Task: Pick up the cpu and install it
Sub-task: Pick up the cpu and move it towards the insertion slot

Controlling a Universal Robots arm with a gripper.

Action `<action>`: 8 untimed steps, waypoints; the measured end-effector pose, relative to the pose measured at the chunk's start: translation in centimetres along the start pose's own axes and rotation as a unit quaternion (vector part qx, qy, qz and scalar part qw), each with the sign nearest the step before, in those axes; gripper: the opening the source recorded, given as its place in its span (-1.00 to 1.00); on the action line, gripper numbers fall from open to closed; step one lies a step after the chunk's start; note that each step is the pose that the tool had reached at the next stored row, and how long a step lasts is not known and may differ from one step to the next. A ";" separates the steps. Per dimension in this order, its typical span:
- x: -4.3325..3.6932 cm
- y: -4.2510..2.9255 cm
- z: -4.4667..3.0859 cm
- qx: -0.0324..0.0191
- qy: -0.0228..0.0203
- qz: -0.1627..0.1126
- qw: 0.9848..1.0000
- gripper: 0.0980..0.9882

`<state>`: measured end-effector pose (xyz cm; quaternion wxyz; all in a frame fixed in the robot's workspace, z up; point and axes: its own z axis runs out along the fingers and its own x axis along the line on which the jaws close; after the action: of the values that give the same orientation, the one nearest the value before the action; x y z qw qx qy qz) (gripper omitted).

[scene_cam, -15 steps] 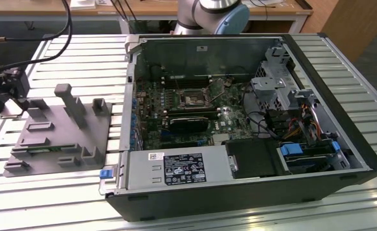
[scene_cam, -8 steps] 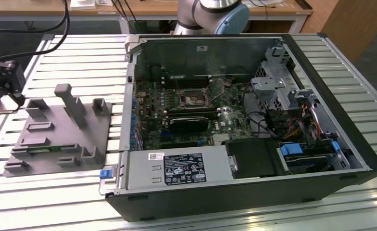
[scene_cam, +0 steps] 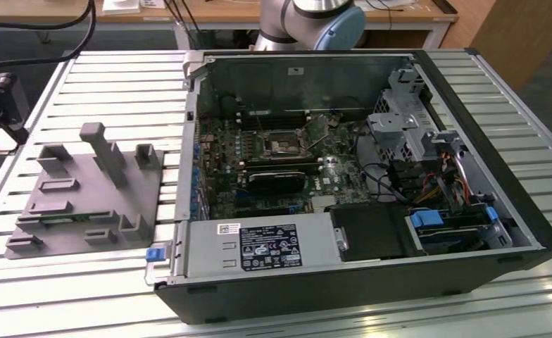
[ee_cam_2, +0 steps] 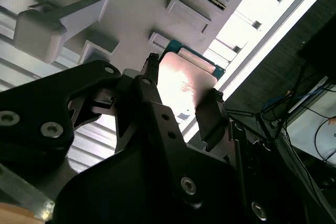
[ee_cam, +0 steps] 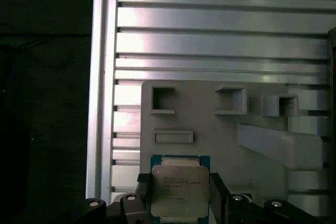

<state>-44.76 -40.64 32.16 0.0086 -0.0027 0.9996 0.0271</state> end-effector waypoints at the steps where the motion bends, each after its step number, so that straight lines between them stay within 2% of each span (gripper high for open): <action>1: 0.00 0.01 -0.24 0.000 0.000 0.000 1.000 -0.02; 8: -0.03 0.11 -1.97 -0.001 0.000 0.000 1.000 -0.02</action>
<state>-44.76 -40.64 34.14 0.0085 -0.0027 0.9996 0.0283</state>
